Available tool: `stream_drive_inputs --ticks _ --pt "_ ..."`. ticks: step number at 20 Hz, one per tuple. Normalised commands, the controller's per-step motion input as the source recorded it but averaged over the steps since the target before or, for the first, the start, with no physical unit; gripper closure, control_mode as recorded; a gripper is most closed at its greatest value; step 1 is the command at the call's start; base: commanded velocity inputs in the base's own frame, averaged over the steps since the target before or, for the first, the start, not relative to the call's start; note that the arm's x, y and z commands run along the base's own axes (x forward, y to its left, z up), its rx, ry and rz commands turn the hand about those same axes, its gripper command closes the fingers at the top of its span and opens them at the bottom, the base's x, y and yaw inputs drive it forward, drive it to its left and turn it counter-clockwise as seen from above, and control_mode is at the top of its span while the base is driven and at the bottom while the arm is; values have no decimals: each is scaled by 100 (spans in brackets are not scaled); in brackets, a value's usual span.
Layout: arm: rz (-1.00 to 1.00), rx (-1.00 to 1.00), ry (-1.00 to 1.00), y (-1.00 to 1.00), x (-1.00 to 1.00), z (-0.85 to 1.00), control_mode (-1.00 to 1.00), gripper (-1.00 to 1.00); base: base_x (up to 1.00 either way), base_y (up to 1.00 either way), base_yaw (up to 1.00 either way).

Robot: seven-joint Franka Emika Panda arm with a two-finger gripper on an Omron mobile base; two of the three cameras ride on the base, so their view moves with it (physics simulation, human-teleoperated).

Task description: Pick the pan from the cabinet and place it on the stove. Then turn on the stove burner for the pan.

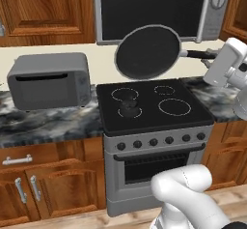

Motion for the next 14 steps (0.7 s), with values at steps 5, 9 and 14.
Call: stream_drive_inputs --ticks 5,9,14 --pt "0 0 0 0 0 0 100 100 28 8 -6" --pt "0 0 0 0 0 0 100 100 22 43 -9" --pt "0 0 0 0 0 0 100 100 14 61 -4"
